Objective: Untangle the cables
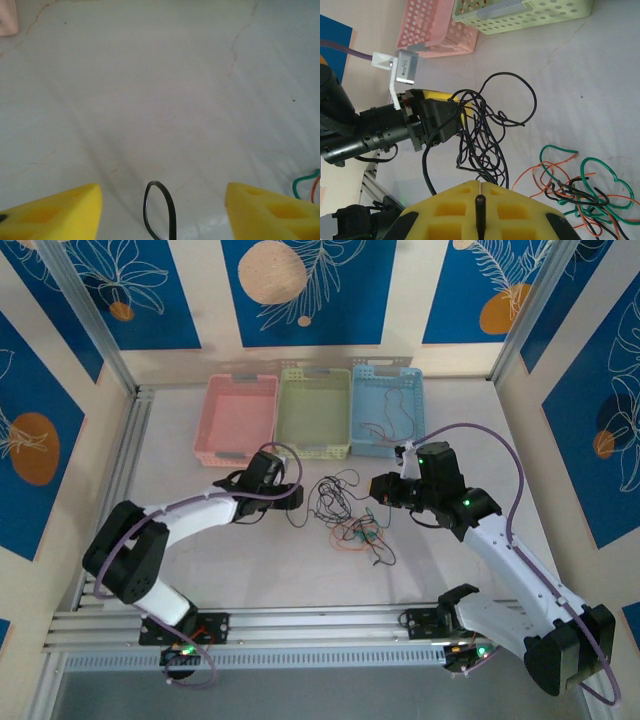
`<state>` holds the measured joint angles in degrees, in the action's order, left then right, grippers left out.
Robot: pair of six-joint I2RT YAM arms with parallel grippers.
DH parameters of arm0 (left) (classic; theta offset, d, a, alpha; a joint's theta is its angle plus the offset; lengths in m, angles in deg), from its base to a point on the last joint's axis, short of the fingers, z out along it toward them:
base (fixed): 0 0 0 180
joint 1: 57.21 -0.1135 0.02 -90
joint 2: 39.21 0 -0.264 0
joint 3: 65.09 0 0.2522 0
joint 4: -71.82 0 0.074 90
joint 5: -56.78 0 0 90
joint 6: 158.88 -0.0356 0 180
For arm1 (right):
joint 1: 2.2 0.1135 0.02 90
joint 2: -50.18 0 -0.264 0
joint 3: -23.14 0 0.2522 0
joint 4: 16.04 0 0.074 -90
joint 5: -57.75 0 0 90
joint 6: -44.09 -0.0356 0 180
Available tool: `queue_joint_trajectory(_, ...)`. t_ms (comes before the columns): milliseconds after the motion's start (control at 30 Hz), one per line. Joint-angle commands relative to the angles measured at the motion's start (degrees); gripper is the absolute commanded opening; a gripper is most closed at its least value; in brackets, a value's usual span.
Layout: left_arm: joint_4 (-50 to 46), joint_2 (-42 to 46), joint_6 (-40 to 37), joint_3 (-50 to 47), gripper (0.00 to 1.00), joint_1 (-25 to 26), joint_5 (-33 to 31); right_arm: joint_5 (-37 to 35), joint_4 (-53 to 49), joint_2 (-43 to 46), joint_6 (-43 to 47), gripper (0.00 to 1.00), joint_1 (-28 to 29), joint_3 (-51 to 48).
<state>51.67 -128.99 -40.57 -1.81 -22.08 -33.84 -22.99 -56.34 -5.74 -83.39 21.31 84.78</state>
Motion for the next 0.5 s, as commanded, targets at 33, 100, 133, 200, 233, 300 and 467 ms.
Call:
queue_joint_trajectory(33, 0.33, -1.49, -1.05, 2.60, 0.49, -0.72, -0.21, 1.00, -1.57, 1.77, 1.26, 0.00, 0.04, -0.39)
queue_joint_trajectory(100, 0.17, -1.72, -1.16, 2.54, 0.40, -0.77, -0.36, 0.76, -1.71, 2.04, 1.26, 0.00, 0.05, -0.58)
queue_joint_trajectory(133, 0.08, -1.62, -1.28, 2.37, 0.34, -0.80, -0.64, 0.73, -1.77, 2.09, 1.33, 0.00, 0.05, -0.59)
queue_joint_trajectory(200, -0.23, -1.17, -1.66, 2.17, 0.19, -1.03, -1.08, 0.58, -1.96, 2.21, 1.51, 0.00, 0.05, -0.72)
queue_joint_trajectory(233, -0.73, -0.64, -1.82, 2.08, 0.10, -1.36, -1.58, 0.52, -1.95, 2.28, 1.61, 0.00, -0.02, -0.77)
queue_joint_trajectory(300, -1.74, 0.91, -1.96, 1.90, 0.00, -2.27, -2.27, 0.10, -2.27, 2.39, 1.87, 0.00, 0.01, -0.64)
queue_joint_trajectory(467, -8.10, 10.59, -3.88, 1.57, 0.00, -6.13, -3.50, -2.60, -3.86, 3.18, 3.08, 0.00, -1.17, -0.55)
